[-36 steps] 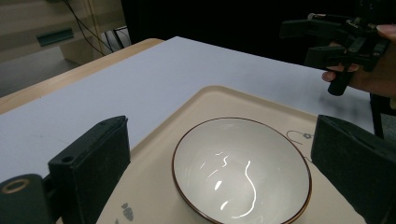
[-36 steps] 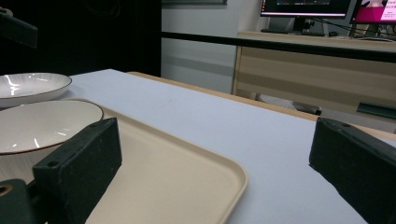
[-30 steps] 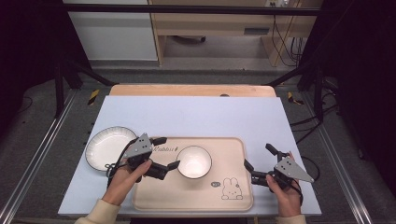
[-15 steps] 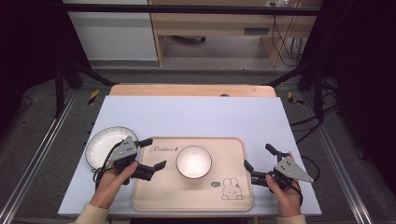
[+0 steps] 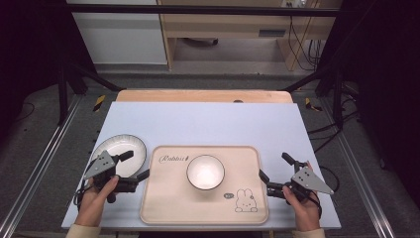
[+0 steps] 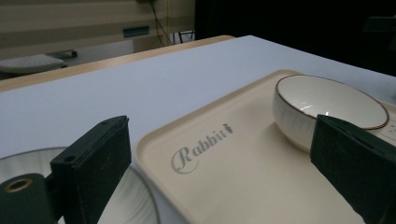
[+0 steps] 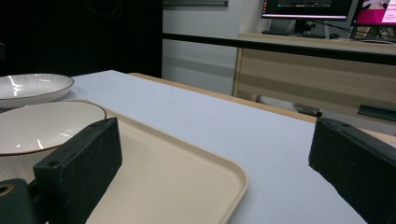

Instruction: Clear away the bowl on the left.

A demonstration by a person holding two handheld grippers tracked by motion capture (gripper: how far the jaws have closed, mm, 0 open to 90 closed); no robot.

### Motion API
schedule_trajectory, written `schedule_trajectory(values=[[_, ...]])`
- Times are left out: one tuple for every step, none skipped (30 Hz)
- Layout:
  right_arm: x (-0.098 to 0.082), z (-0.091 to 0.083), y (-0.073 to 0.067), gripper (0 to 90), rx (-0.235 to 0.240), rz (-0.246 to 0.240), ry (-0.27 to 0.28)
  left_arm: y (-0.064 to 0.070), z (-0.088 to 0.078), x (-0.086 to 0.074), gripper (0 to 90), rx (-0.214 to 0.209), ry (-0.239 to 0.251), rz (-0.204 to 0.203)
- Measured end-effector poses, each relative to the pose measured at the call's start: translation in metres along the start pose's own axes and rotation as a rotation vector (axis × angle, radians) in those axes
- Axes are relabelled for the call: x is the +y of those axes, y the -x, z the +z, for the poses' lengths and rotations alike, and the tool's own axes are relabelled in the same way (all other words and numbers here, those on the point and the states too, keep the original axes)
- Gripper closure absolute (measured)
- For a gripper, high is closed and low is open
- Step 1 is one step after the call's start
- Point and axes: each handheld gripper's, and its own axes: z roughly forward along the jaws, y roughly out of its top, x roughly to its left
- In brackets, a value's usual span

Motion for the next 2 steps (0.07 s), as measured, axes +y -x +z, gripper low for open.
schedule_trajectory(values=[[0.0005, 0.0001, -0.0002, 2.8, -0.002, 0.005, 0.002, -0.0018, -0.0019, -0.0009, 5.6, 0.005, 0.0, -0.01], [0.0006, 0.0004, -0.0002, 2.8, -0.002, 0.006, 0.004, -0.0038, -0.004, -0.0016, 5.7, 0.013, -0.001, -0.016]])
